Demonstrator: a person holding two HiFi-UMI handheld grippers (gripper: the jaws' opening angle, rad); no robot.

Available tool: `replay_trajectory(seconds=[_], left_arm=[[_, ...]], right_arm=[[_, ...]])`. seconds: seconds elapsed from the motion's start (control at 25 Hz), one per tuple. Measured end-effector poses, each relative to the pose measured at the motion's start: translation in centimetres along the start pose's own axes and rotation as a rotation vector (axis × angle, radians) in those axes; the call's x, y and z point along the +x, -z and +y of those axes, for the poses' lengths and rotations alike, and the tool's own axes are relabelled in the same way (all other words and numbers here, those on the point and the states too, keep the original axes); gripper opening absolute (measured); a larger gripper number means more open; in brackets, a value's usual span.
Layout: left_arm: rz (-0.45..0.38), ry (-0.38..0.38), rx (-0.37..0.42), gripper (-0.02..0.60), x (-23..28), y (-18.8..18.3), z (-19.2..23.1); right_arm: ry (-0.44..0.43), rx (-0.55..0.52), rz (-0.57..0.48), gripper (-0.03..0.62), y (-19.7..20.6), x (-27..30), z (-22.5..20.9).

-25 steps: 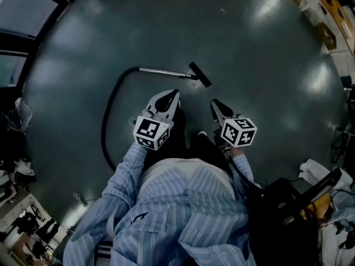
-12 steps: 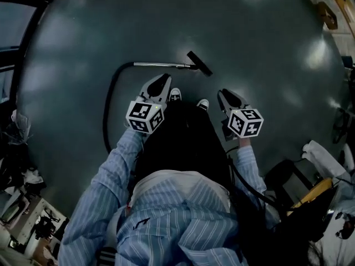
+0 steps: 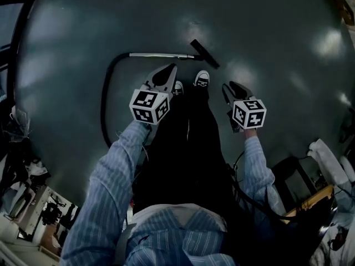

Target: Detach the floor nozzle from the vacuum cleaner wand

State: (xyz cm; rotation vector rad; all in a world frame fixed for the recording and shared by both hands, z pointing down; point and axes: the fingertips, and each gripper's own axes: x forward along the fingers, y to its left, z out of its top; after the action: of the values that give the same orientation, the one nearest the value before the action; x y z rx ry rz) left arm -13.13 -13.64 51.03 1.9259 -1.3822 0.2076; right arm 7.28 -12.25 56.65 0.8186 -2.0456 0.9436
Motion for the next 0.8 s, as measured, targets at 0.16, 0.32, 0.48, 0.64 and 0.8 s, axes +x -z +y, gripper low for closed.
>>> replay_trajectory(seconds=[0.16, 0.32, 0.48, 0.64, 0.8], left_arm=[[0.111, 0.019, 0.044, 0.011, 5.8, 4.8, 1.7], [0.233, 0.059, 0.112, 0.012, 10.1, 9.5, 3.3], [0.296, 0.106, 0.132, 0.099, 14.5, 13.6, 5.4], [0.431, 0.138, 0.217, 0.15, 18.8, 19.3, 8.3], [0.599, 0.166, 0.388, 0.152, 22.6, 26.0, 11.3]], right_arm=[[0.002, -0.026, 0.018, 0.122, 1.7, 6.0, -3.9], [-0.027, -0.067, 0.071, 0.156, 3.7, 11.5, -6.4], [-0.058, -0.138, 0.126, 0.19, 5.7, 16.9, -8.6], [-0.059, -0.235, 0.22, 0.216, 9.0, 21.8, -11.3], [-0.044, -0.284, 0.284, 0.225, 11.7, 26.3, -14.5]])
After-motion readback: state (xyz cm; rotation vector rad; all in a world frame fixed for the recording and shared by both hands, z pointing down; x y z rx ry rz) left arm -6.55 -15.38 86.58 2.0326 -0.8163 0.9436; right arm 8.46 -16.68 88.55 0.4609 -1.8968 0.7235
